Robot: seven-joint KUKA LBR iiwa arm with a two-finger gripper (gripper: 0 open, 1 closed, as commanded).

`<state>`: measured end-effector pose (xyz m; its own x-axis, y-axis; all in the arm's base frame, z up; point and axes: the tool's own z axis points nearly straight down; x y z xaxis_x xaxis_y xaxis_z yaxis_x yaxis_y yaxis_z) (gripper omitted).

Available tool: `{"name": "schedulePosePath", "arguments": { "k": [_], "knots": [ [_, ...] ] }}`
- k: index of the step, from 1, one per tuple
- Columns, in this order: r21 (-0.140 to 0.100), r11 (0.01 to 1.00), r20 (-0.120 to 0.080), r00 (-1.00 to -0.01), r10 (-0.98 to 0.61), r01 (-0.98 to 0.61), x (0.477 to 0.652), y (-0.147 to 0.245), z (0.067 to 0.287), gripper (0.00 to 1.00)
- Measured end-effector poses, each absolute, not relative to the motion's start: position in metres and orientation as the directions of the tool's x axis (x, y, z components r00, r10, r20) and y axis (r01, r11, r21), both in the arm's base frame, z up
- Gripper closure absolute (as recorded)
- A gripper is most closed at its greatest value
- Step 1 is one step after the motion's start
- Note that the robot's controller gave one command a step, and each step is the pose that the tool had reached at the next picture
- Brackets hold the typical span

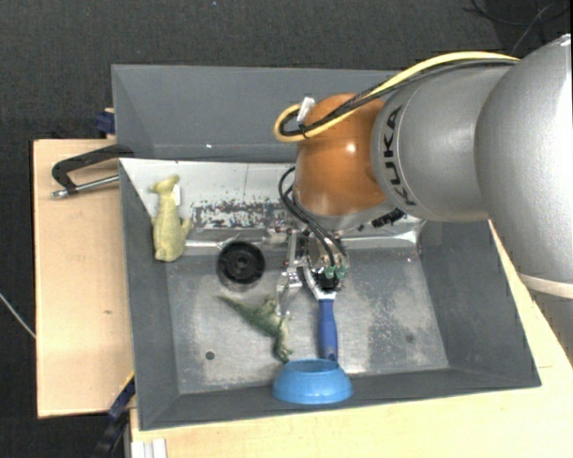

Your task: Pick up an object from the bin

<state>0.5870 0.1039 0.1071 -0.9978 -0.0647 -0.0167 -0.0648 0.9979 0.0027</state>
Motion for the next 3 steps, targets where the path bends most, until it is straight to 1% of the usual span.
{"name": "schedulePosePath", "arguments": {
  "k": [1,2,3],
  "knots": [
    [0.005,0.995,-0.005,-0.995,0.095,0.095,0.598,0.164,0.081,0.00],
    [0.003,0.995,-0.004,-0.995,0.096,0.096,0.598,0.162,0.082,1.00],
    [0.006,0.998,-0.013,-0.997,0.070,0.070,0.596,0.166,0.208,1.00]
  ]
}}
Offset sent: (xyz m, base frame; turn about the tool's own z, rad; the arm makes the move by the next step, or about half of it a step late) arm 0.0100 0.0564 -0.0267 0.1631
